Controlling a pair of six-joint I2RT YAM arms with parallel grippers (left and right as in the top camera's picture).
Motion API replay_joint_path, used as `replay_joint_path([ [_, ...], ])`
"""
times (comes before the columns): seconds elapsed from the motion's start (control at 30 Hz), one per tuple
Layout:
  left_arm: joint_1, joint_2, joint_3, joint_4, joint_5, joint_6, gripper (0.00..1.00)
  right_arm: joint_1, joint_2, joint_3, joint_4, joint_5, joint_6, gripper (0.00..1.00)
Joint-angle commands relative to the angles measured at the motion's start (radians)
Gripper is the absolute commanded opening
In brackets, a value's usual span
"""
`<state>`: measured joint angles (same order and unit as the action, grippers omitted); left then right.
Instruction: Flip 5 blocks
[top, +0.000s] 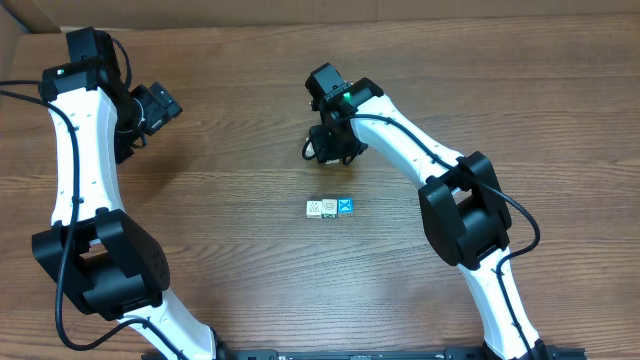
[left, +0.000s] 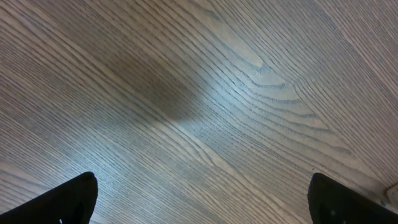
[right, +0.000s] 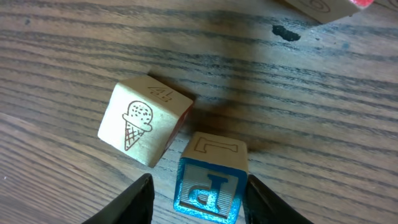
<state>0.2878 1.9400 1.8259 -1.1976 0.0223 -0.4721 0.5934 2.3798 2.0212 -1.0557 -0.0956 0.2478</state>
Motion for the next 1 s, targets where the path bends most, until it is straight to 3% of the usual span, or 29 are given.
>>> replay_joint_path([
  [0.0, -0.008, -0.011, 0.015, 0.0, -0.004, 0.004, 1.0, 0.001, 0.002, -0.006, 0.002, 0.052, 0.036, 0.46],
  [0.47, -0.008, -0.011, 0.015, 0.0, -0.004, 0.004, 1.0, 0.001, -0.003, -0.004, -0.023, 0.083, 0.067, 0.41],
  [0.63, -0.008, -0.011, 0.015, 0.0, -0.004, 0.004, 1.0, 0.001, -0.002, -0.005, -0.008, 0.084, 0.065, 0.49],
  [0.8, -0.008, -0.011, 0.015, 0.0, -0.004, 0.004, 1.0, 0.002, -0.002, -0.004, 0.0, 0.084, 0.064, 0.38],
  [0.97, -0.008, -0.011, 0.015, 0.0, -0.004, 0.004, 1.0, 0.002, -0.04, 0.004, -0.016, 0.084, 0.063, 0.35],
])
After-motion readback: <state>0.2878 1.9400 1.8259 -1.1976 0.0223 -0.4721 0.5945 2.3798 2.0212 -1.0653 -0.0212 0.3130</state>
